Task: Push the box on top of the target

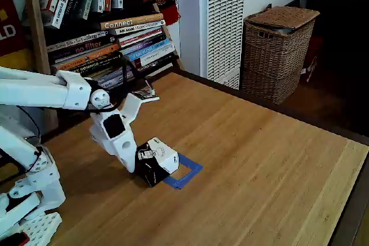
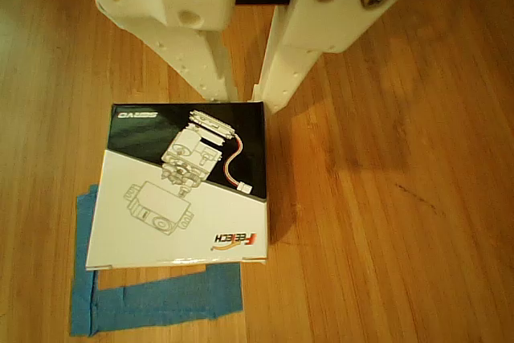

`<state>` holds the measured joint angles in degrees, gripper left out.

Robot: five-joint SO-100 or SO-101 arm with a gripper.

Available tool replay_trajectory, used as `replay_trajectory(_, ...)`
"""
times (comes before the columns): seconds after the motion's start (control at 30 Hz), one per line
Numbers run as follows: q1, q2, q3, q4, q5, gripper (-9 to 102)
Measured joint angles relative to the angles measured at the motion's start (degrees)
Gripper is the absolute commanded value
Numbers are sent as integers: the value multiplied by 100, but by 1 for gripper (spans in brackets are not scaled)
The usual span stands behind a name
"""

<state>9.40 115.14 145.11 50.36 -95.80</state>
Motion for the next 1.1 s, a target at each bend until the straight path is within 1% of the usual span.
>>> replay_trajectory(0.5, 0, 0, -105, -114, 281, 0)
replay_trajectory(1.1, 308, -316, -431, -352, 316, 0)
